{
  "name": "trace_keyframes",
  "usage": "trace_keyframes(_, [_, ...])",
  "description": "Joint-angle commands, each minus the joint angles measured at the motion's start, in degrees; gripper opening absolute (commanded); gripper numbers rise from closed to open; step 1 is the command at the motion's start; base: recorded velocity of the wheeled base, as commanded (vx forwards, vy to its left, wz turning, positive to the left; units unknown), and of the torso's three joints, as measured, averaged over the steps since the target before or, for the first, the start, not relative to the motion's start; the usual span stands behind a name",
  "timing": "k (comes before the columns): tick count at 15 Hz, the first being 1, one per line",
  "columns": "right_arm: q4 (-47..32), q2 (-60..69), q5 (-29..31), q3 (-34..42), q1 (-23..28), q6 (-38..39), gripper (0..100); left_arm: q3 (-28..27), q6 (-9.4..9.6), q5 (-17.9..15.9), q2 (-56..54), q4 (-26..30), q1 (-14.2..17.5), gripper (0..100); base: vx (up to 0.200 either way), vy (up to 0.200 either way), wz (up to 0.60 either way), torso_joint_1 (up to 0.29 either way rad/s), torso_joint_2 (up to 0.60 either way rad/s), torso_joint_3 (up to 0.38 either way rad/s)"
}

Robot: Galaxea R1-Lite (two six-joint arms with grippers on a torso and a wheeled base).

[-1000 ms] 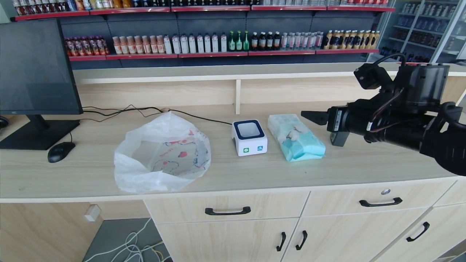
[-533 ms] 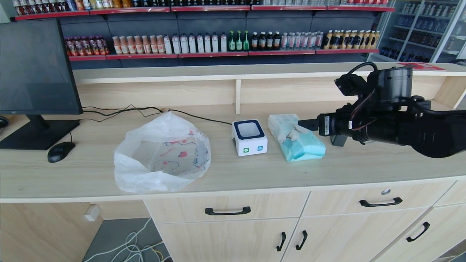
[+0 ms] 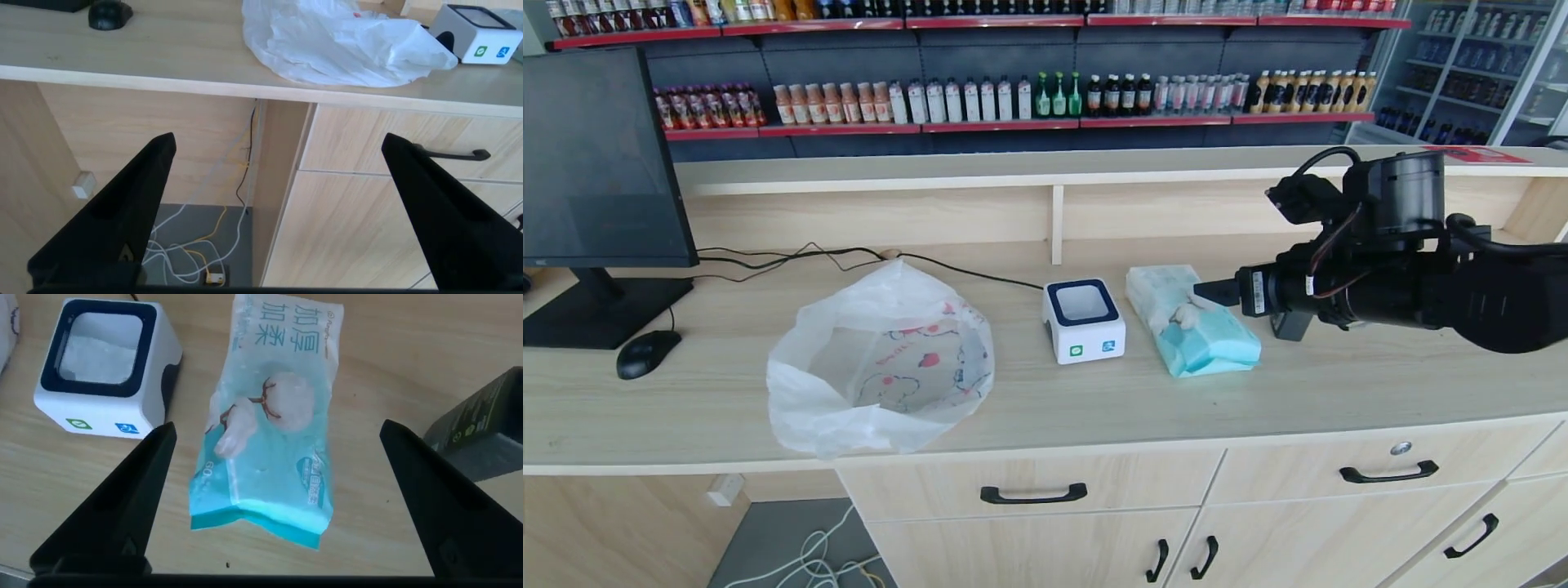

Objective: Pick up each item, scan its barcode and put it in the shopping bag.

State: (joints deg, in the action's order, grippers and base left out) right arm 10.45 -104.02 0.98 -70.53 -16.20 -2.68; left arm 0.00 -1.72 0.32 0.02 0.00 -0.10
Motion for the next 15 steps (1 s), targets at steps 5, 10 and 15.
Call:
trace_keyframes(5, [0.8,-0.13,0.34,1.36,-0.59,0.13,100,0.0,-0.04,0.03,-0.02,-0.09,0.01,100,0.0,0.0,0.0,0.0,0.0,0.0])
trace_keyframes(10, [-0.69,-4.08,-0.18,-0.04,-0.23,0.4,100,0.0,0.05,0.03,-0.02,-0.09,0.01,100,0.0,0.0,0.0,0.0,0.0,0.0])
trace_keyframes(15, [-2.36,-8.65,-3.26,-5.49,-0.15,0.13,100,0.0,0.05,0.03,-0.02,-0.09,0.01,100,0.0,0.0,0.0,0.0,0.0,0.0])
